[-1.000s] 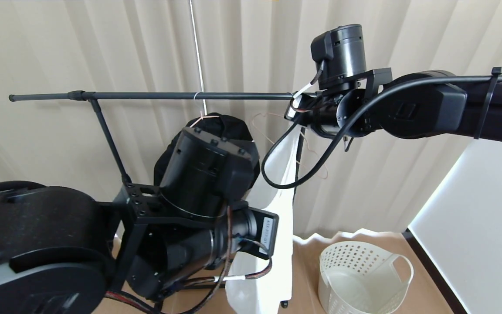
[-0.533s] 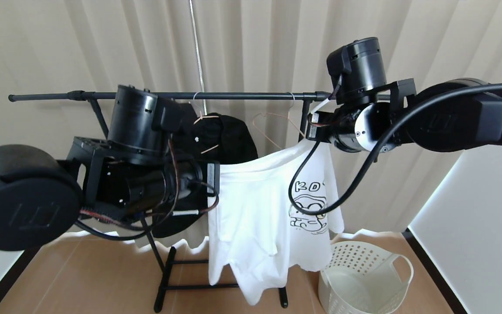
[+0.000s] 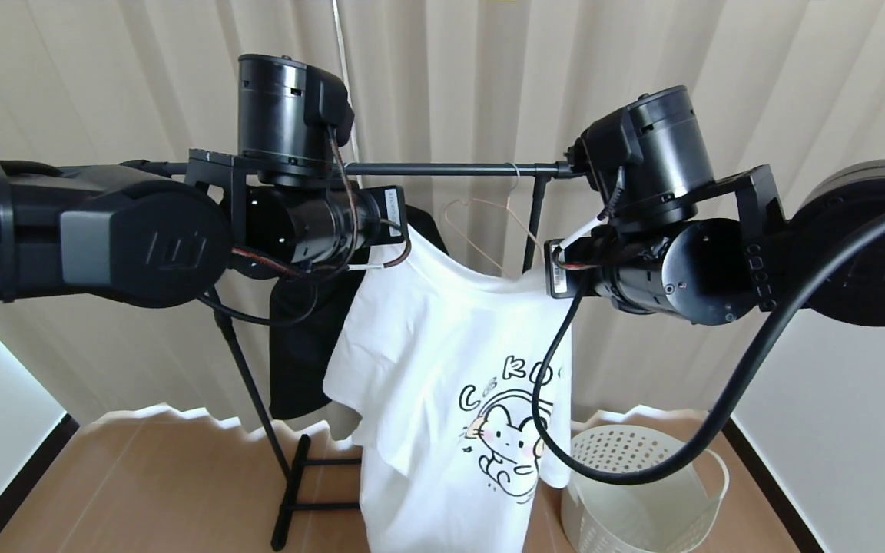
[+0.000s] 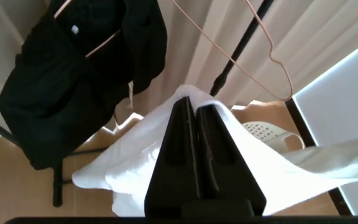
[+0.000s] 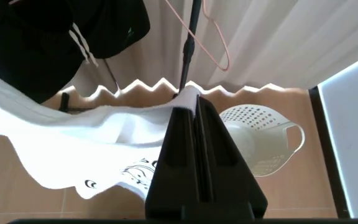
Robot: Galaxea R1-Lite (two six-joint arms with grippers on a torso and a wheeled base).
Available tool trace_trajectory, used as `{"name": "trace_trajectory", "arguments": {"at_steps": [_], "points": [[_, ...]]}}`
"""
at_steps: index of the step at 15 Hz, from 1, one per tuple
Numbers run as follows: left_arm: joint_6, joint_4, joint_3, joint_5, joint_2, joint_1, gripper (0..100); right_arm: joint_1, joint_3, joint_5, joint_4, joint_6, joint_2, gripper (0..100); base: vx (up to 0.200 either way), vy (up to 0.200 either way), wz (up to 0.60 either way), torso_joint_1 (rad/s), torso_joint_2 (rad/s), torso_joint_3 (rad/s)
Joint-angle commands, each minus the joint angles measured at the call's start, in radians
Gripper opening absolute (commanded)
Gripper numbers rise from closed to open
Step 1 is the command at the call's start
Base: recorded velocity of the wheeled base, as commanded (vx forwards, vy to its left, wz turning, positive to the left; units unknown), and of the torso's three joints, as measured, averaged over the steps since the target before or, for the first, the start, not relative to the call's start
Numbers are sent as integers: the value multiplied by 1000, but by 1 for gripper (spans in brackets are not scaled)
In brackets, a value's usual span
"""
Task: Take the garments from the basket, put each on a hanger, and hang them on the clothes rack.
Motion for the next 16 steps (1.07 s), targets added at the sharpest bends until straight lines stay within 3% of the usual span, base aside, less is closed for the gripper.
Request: {"name": "trace_trajectory", "arguments": {"at_steps": [1,6,7,13,15,16], "points": [[-1,0,-25,18,10,-3,0,2,12,0,1,-4,-2,0,0,0,0,0,0,0],[6,6,-77,29,-7,-43,0,2,32,0,0,-7,3,0,0,0,0,0,0,0],[4,6,-85,29,-7,-49,0,3,42,0,1,-10,1,100,0,0,0,0,0,0],[4,3,-134,32,-1,-67,0,14,189,17,-8,-162,-23,100,0,0,0,0,0,0],[4,3,-142,50,-3,-69,0,19,230,86,-11,-199,-49,100,0,0,0,0,0,0],[4,4,-148,55,-3,-76,0,34,262,181,-28,-223,-78,100,0,0,0,0,0,0]]}}
